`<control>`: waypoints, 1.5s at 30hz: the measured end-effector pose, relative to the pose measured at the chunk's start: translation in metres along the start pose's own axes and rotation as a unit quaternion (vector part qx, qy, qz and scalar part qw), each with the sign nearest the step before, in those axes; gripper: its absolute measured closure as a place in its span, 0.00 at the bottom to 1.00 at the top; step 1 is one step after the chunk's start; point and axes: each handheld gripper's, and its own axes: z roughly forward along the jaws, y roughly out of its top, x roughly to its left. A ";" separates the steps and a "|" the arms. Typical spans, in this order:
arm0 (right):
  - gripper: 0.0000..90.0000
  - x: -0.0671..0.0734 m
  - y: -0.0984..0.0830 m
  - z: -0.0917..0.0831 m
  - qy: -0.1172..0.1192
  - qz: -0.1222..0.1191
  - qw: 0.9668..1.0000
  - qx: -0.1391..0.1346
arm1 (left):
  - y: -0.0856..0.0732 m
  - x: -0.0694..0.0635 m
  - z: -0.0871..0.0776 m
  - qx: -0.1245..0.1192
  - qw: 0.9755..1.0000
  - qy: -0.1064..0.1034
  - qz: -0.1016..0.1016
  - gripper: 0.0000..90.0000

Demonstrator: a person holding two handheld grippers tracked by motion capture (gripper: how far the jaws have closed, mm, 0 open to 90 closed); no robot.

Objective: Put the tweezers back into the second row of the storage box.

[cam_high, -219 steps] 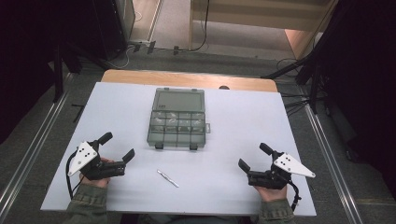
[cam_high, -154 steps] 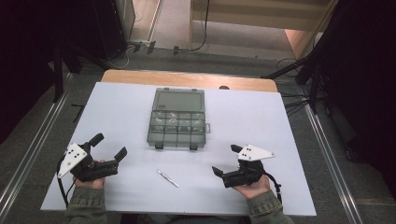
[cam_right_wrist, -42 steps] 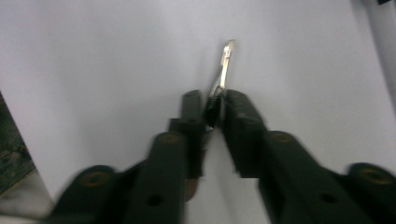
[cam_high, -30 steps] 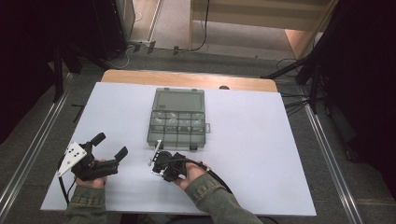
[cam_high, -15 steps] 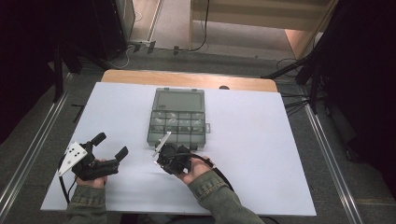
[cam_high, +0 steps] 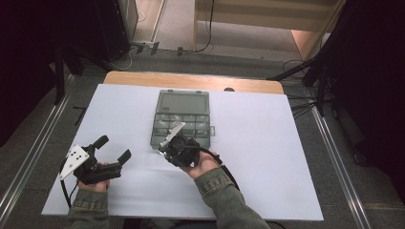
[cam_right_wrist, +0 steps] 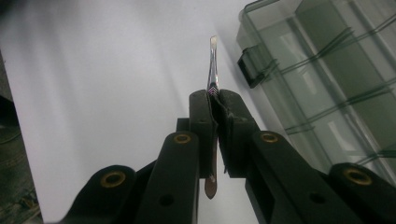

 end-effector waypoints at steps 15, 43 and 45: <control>0.96 -0.023 -0.004 -0.003 -0.032 0.043 0.997 -0.047 | 0.000 0.001 0.001 -0.001 1.000 -0.001 -0.002 0.00; 0.96 -0.064 -0.013 -0.003 -0.091 0.080 0.989 -0.087 | 0.000 0.001 0.002 0.000 1.000 -0.004 -0.004 0.00; 0.96 -0.061 -0.011 0.000 -0.101 0.063 0.989 -0.086 | 0.000 0.001 0.003 0.001 1.000 -0.006 -0.003 0.00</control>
